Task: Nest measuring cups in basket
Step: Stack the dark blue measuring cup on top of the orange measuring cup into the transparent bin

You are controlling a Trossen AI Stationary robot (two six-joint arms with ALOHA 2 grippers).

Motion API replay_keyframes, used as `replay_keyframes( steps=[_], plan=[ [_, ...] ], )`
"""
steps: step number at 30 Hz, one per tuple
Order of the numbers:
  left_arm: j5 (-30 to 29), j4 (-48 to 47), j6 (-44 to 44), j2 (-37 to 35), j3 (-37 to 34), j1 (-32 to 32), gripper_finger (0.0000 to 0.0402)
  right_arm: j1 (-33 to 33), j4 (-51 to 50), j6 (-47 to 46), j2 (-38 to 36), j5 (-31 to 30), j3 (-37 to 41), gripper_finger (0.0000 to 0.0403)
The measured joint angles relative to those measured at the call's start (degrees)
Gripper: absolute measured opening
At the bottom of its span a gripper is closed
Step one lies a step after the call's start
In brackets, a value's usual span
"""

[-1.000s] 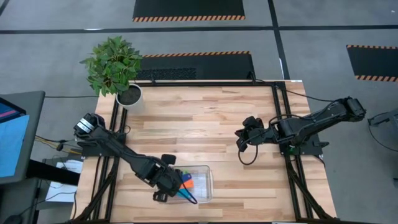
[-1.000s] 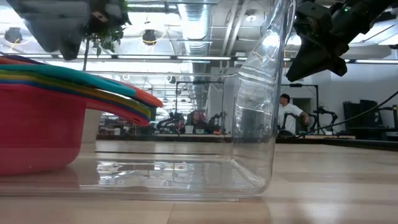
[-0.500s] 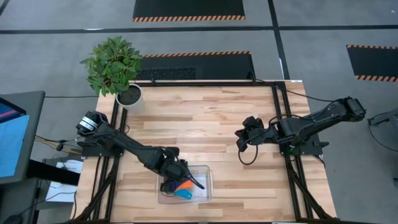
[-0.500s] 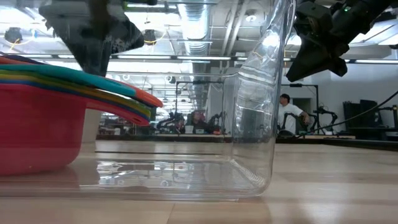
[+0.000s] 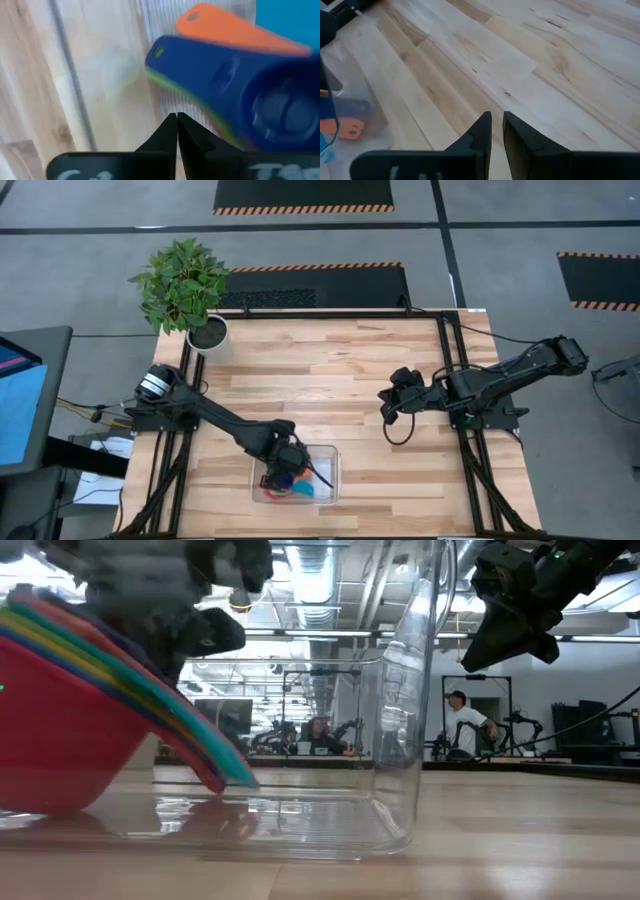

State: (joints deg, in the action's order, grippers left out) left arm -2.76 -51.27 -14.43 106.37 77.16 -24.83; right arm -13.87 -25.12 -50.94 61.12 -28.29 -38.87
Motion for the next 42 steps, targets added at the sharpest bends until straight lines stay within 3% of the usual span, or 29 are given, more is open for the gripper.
replay_keyframes(
  steps=[13, 21, 28, 42],
  plan=[
    [0.4, -1.3, 1.1, 0.0, 0.4, 1.1, 0.0000, 0.0, -0.1, 0.2, 0.0, 0.0, 0.0, 0.0070],
    [-0.9, -7.9, -0.8, -0.4, 9.4, 0.3, 0.0000, 0.1, -0.4, 0.5, 0.0, 0.0, 0.0, 0.0070],
    [7.9, -12.7, -1.4, -0.4, 10.6, -1.5, 0.0000, 0.1, -2.4, 0.5, 0.0, 0.0, 0.0, 0.0070],
    [14.4, -4.5, -7.7, -0.4, 7.5, -4.6, 0.0000, 0.1, -3.8, 0.5, 0.0, 0.0, 0.0, 0.0070]
  ],
)
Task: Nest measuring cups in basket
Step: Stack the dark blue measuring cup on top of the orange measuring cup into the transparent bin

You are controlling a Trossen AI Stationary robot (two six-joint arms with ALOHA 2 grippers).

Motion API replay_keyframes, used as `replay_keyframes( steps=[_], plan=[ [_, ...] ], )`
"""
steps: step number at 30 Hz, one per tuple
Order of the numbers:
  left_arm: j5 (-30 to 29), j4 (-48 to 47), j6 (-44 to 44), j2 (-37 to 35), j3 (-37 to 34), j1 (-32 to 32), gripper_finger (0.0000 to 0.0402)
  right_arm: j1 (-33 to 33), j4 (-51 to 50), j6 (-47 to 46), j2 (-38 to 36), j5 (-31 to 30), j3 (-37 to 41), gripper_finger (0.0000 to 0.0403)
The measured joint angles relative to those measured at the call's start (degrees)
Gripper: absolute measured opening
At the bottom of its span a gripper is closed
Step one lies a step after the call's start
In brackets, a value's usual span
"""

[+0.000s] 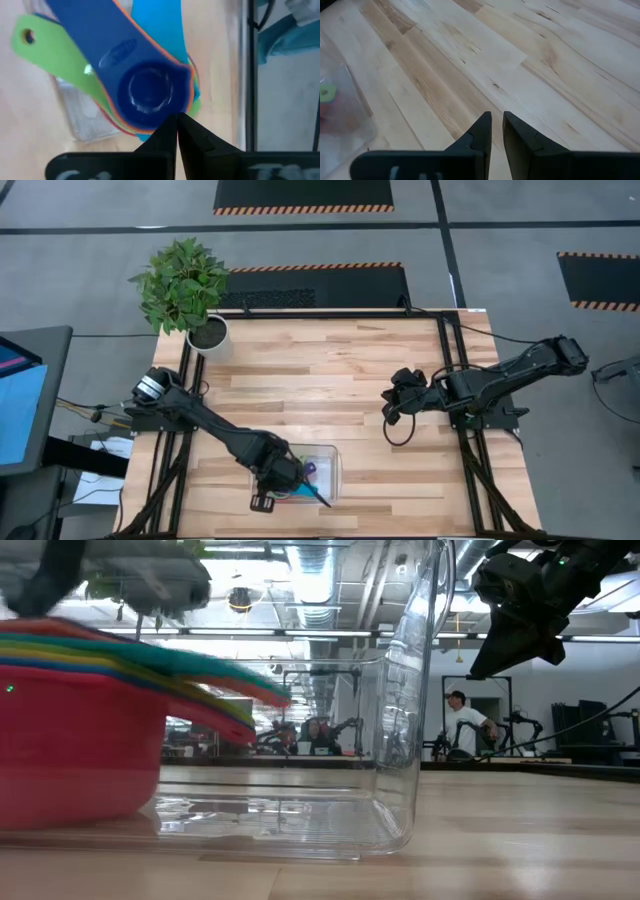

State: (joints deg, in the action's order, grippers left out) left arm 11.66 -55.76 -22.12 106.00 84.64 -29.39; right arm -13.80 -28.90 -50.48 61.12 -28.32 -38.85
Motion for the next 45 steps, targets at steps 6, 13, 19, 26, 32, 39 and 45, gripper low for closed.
replay_keyframes(
  steps=[6, 13, 19, 26, 32, 39, 45],
  plan=[
    [-1.6, -0.3, -1.7, 0.0, -0.3, -0.8, 0.0000, 0.0, 0.2, 0.0, 0.0, 0.0, 0.0, 0.0070],
    [-0.3, -0.7, -2.7, 0.0, -0.3, -0.8, 0.0000, 0.0, 0.3, -0.1, 0.0, 0.0, 0.0, 0.0070],
    [0.6, 0.2, -2.6, 0.0, -0.3, -0.9, 0.0000, 0.0, 0.3, -0.1, 0.0, 0.0, 0.0, 0.0070],
    [-2.0, 3.3, 1.4, 0.0, -0.6, -0.7, 0.0000, 0.0, 0.3, -0.1, 0.0, 0.0, 0.0, 0.0070],
    [-2.4, 6.6, 1.6, 0.0, -3.8, -0.3, 0.0000, 0.0, 0.7, -0.4, 0.0, 0.1, 0.0, 0.0070],
    [-4.6, 6.8, 2.4, 0.0, -4.2, 0.1, 0.0000, 0.0, 0.7, -0.6, 0.0, 1.4, 0.0, 0.0070],
    [-6.6, 5.9, 4.0, 0.0, -4.2, 1.0, 0.0000, 0.0, 0.7, -0.6, 0.0, 1.5, 0.0, 0.0070]
  ],
)
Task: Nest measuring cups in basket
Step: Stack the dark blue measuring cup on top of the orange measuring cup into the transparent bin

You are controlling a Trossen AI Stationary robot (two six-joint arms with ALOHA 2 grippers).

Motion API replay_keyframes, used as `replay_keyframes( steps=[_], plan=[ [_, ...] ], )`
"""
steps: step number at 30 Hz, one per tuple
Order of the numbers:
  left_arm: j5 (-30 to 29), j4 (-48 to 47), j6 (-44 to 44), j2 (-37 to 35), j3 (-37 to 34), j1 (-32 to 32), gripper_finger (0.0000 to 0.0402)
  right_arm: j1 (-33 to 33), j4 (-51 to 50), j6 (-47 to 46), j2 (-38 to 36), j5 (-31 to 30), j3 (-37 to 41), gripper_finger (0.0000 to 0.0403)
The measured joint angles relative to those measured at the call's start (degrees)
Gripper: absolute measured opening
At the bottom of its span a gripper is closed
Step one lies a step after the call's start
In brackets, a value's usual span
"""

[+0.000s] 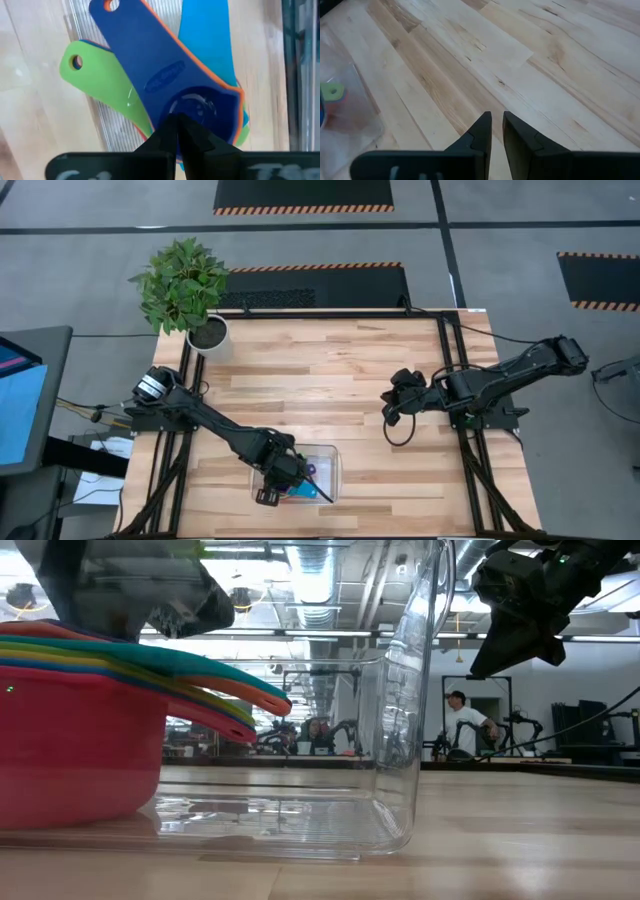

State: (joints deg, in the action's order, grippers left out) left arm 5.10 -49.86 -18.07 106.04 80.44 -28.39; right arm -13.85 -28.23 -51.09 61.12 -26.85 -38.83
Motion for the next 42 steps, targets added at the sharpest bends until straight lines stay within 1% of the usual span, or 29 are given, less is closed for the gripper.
replay_keyframes(
  steps=[10, 12, 15, 17, 20, 25, 28, 42],
  plan=[
    [-0.8, -0.7, 1.8, 0.0, 0.0, 1.0, 0.0000, 0.0, -0.3, 0.4, 0.0, -0.1, 0.0, 0.0070],
    [0.4, -0.7, 1.6, 0.0, 0.0, 1.0, 0.0000, 0.0, -0.7, 0.4, 0.0, -0.1, 0.0, 0.0070],
    [4.1, -0.7, 1.1, 0.0, 0.0, 1.0, 0.0000, 0.0, -1.1, 0.4, 0.0, -0.1, 0.0, 0.0070],
    [5.6, -0.7, 1.1, 0.0, 0.0, 0.8, 0.0000, 0.0, -1.5, 0.5, 0.0, -0.1, 0.0, 0.0070],
    [5.6, -0.2, 2.3, 0.0, -0.1, 0.7, 0.0000, 0.0, -1.5, 0.6, 0.0, -0.2, 0.0, 0.0070],
    [6.2, 4.4, 1.9, 0.0, -3.5, 0.8, 0.0000, 0.0, -1.4, 0.6, 0.0, -0.1, 0.0, 0.0070],
    [4.7, 5.5, 1.5, 0.0, -3.7, 0.7, 0.0000, 0.0, -1.4, 0.5, 0.0, -0.1, 0.0, 0.0070],
    [-1.2, 4.3, 6.7, -0.1, -3.6, 2.4, 0.0000, 0.0, -1.4, 0.1, 0.0, -0.1, 0.0, 0.0070]
  ],
)
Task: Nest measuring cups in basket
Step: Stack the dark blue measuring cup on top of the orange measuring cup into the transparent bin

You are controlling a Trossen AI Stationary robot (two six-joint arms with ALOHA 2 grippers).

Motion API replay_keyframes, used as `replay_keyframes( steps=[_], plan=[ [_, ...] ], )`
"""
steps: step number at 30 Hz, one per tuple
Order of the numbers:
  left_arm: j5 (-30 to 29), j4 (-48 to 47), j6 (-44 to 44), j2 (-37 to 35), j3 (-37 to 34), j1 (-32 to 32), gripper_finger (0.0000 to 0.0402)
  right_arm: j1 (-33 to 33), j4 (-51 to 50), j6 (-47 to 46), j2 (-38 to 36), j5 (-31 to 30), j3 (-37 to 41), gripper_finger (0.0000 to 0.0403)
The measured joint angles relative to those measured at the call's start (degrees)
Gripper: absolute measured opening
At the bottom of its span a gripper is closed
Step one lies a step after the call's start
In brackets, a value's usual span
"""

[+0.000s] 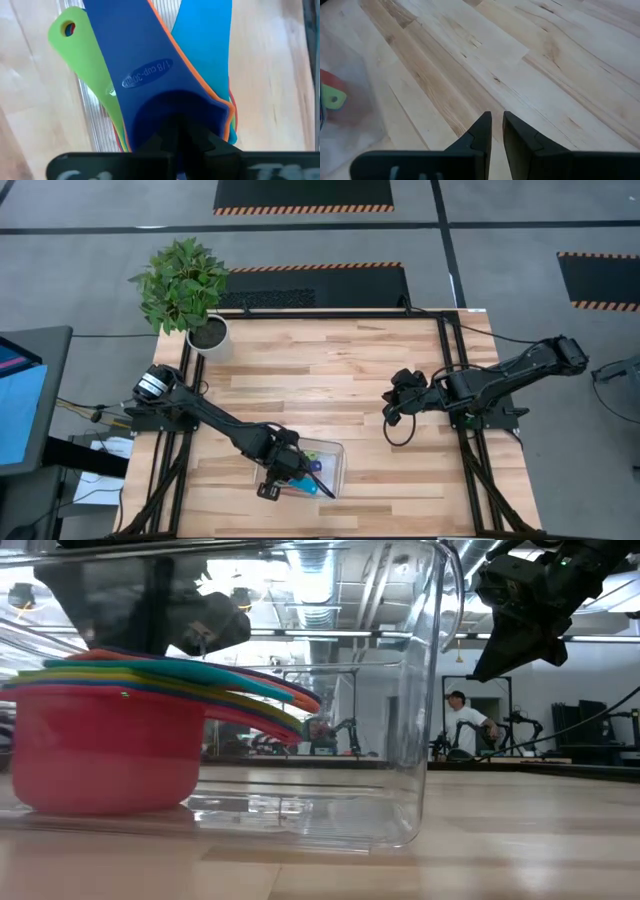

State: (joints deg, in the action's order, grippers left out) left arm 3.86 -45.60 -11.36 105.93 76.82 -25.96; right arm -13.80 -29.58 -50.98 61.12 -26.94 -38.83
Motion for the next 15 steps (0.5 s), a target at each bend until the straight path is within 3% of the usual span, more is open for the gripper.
replay_keyframes(
  steps=[8, 15],
  plan=[
    [-0.8, 0.0, 0.1, 0.0, 0.0, 0.1, 0.0000, 0.0, 5.1, 1.4, 0.0, 0.8, 0.0, 0.0070],
    [-1.3, 0.8, 1.1, 0.0, 0.0, 0.2, 0.0000, 0.0, 13.5, 8.4, 7.3, 10.7, 0.0, 0.0070]
  ],
)
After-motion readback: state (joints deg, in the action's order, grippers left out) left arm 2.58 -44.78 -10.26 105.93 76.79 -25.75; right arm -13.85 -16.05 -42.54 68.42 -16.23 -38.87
